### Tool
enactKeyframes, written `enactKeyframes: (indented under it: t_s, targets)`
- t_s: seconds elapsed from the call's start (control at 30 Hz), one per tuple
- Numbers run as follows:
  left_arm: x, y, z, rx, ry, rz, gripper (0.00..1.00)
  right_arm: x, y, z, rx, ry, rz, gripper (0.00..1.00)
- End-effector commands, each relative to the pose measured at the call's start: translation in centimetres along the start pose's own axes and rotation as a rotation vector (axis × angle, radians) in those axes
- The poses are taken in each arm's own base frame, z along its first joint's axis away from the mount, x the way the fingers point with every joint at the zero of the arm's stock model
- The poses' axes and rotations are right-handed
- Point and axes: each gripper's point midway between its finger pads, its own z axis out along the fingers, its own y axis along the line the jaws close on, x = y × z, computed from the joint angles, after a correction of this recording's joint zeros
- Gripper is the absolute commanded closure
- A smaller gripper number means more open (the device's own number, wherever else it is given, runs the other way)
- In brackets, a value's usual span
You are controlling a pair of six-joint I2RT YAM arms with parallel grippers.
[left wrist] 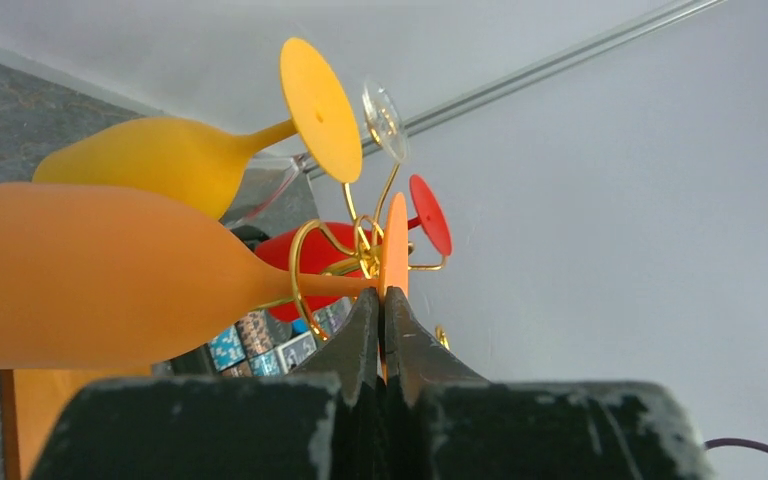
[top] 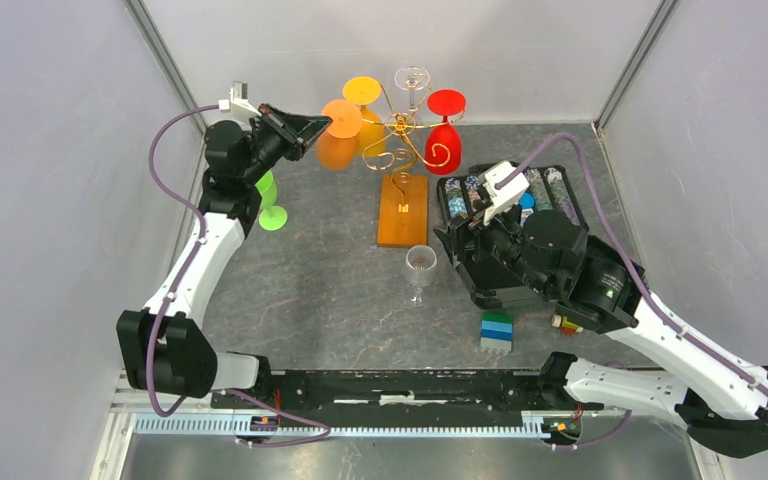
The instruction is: Take the wine glass off the wine glass rack
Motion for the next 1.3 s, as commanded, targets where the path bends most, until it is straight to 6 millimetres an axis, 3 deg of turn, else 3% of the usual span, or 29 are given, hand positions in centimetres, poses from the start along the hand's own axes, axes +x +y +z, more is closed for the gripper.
enactKeyframes:
  t_s: [0.0,0.23,0.77,1.1,1.27]
  targets:
    - [-2.7,-3.8,-0.8,0.105,-0.123,-0.022,0.98,-1.2,-0.5,-0.3,0.023,-0.055,0.034,0.14]
    - [-2.8,-3.2,0.3,0.114,-0.118,-0.043,0.98,-1.2,-0.5,-0.3,0.022,-0.059,0.036,0.14]
    - [0.8,-3.8,2.3,0.212,0.060,-0.116,0.98,-1.2,0.0,-0.2,0.001,-0.067,0.047,0.11]
    - [2.6,-5.0,0.3,0.236,0.092,-0.111,0.98,-1.3,0.2,0.0,-0.007,-0.073,0.059,0.10]
    - [3.4,-5.5,-1.7,0.245,0.088,-0.092,0.98,-0.8,1.5,0.5,-0.074,-0.071,0.064,0.08]
